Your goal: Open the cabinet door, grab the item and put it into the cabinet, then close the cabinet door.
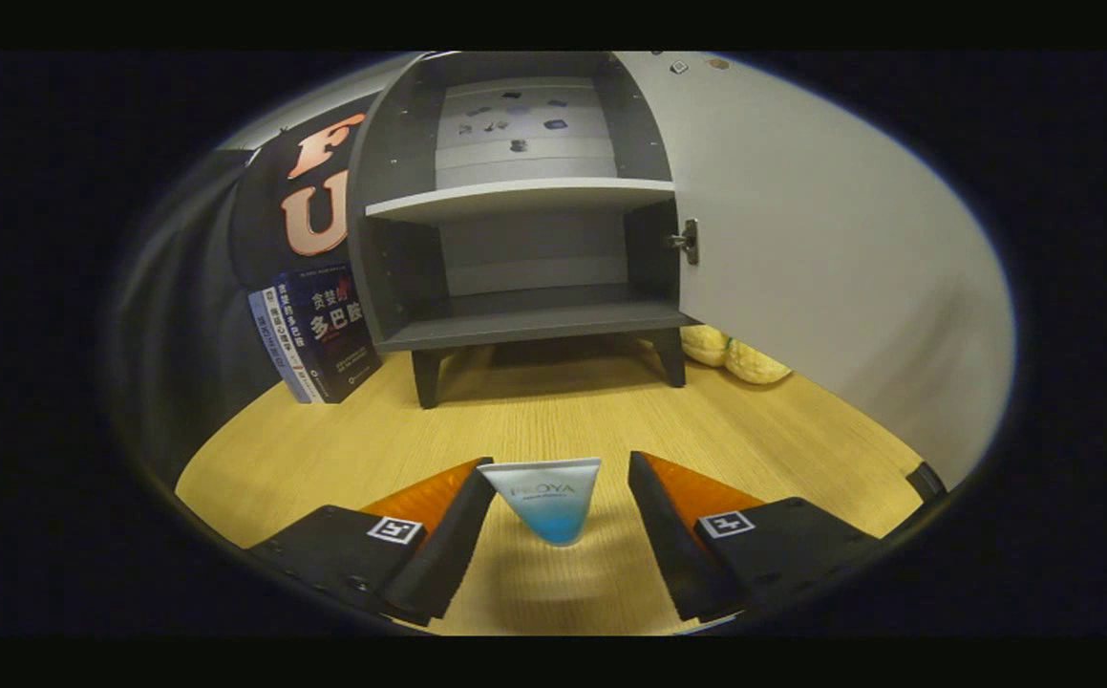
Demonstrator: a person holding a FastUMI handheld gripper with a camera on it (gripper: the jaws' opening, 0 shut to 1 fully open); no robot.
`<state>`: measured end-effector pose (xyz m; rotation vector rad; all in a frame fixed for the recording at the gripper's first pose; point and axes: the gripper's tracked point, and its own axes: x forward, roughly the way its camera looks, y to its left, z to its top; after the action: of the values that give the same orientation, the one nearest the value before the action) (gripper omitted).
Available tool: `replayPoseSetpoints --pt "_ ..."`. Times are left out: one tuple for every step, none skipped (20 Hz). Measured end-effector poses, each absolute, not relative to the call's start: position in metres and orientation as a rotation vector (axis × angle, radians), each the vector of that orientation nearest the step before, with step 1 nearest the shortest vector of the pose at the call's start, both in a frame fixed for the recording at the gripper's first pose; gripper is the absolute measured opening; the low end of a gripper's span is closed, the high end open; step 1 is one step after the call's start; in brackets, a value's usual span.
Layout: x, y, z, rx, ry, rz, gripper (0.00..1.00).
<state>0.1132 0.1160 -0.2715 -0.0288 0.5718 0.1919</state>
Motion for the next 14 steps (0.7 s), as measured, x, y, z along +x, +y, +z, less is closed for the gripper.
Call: replayPoseSetpoints --pt "0.112 0.117 -0.272 -0.03 0.575 0.199 0.88" --pt "0.113 0.119 -0.272 -0.032 0.576 0.209 0.83" --pt "0.113 0.12 -0.272 -0.033 0.575 0.214 0.77" --pt "0.113 0.119 -0.273 -0.038 0.583 0.214 0.67" --pt "0.111 0.119 -0.272 -0.038 0.593 0.215 0.66" --pt "0.11 0.12 -0.269 -0.037 0.598 0.217 0.66" --pt "0.111 0.12 -0.266 -0.038 0.597 0.215 0.66" --pt "0.113 0.119 -0.261 -0.042 0.597 0.211 0.66" --pt "0.115 0.118 -0.255 -0.046 0.595 0.204 0.64" --pt "0.119 0.118 -0.248 -0.052 0.593 0.201 0.63" --pt "0.122 0.119 -0.238 -0.057 0.593 0.2 0.63" --pt "0.125 0.12 -0.228 -0.057 0.59 0.203 0.63" --pt "0.129 0.123 -0.217 -0.058 0.591 0.206 0.63" --pt "0.133 0.125 -0.205 -0.059 0.591 0.207 0.63"
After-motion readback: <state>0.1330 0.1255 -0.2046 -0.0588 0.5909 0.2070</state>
